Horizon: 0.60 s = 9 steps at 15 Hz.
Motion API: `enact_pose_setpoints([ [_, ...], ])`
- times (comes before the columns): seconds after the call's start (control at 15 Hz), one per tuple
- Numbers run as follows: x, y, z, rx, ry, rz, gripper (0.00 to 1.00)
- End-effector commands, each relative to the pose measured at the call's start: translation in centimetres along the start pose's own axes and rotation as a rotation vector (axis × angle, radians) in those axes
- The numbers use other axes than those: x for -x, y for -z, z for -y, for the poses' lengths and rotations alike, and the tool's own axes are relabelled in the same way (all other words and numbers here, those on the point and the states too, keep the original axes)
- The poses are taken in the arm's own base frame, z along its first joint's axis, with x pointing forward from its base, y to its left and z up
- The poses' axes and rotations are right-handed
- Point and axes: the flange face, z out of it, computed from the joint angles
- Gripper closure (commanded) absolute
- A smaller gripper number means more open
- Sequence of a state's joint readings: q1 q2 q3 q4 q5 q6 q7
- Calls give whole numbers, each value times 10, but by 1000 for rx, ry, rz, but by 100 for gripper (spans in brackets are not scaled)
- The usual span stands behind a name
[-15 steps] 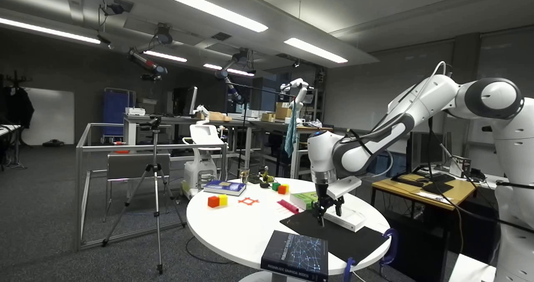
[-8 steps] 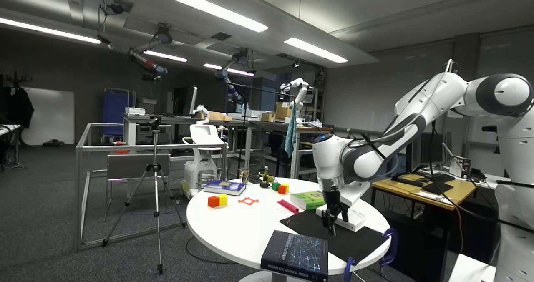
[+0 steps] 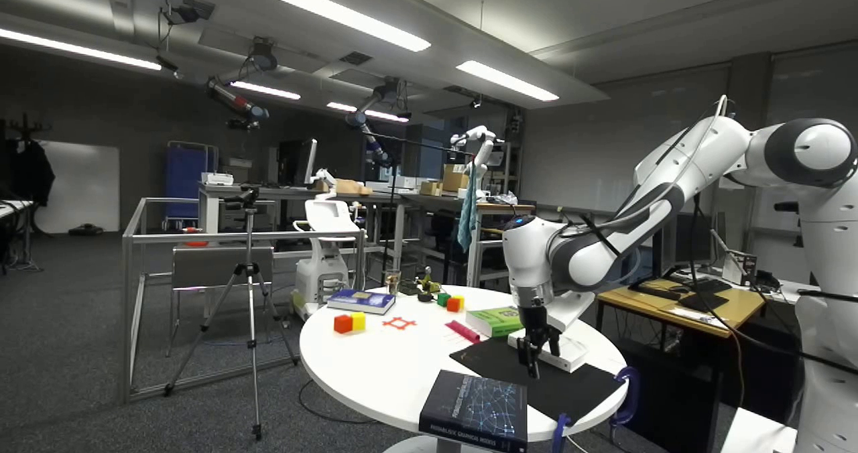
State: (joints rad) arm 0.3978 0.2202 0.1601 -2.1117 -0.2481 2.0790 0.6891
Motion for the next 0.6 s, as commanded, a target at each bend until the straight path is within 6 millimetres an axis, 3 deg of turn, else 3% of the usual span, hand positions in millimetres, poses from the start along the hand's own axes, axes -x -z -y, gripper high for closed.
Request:
enact_pose_setpoints([
  [0.0,0,1,0,0,0,1,0],
  [0.4,0,1,0,0,0,1,0],
  [0.53,2,6,17,19,-5,-30,0],
])
